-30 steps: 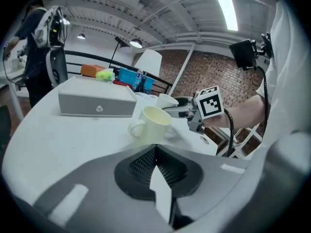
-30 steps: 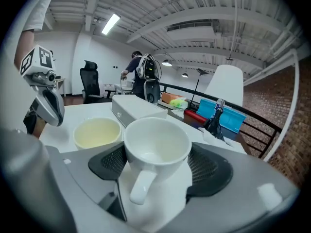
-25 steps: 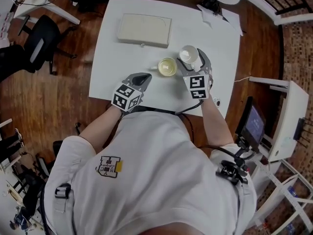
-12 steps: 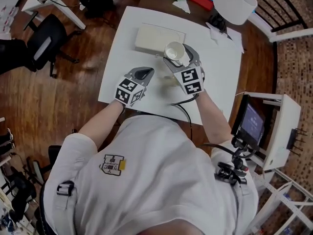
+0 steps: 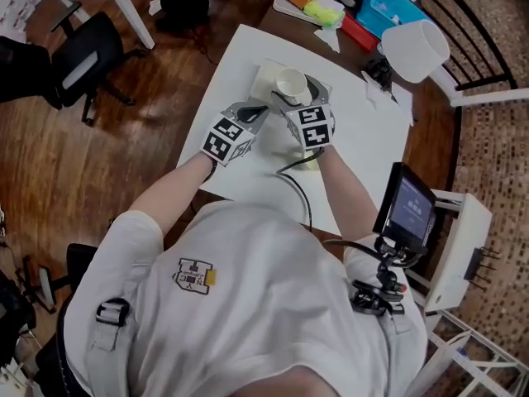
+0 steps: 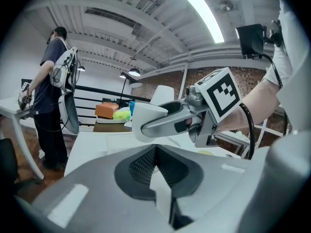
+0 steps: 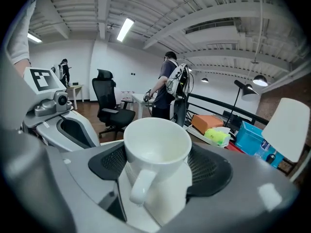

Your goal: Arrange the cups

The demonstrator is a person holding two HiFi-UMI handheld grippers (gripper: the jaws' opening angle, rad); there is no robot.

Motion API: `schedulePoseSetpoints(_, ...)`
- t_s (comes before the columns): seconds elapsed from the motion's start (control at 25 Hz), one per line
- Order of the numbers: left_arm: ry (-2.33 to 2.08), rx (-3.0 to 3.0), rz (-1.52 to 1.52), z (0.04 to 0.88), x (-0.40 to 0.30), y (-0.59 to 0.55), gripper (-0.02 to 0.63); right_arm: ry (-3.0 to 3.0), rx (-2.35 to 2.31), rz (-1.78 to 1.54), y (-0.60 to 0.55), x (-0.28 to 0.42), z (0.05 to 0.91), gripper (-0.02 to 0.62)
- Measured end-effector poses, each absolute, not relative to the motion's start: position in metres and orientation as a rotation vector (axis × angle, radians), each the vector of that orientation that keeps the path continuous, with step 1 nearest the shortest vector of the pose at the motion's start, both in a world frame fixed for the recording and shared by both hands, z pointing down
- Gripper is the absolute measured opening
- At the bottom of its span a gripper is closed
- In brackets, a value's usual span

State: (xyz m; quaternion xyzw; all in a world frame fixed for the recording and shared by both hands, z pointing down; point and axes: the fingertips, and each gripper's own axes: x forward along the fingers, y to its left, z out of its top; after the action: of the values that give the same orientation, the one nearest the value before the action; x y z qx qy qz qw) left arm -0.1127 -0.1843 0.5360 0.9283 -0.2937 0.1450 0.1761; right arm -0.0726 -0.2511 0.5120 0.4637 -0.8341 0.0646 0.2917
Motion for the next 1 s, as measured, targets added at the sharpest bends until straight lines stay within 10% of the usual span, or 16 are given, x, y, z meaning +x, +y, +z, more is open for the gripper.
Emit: schedulePoseSetpoints(1.0,-0.776,2.541,0.420,0.573,-0.132,-0.186,0.000,-2.153,1.280,0.253,-0.306,-0.074,0.568,0.390)
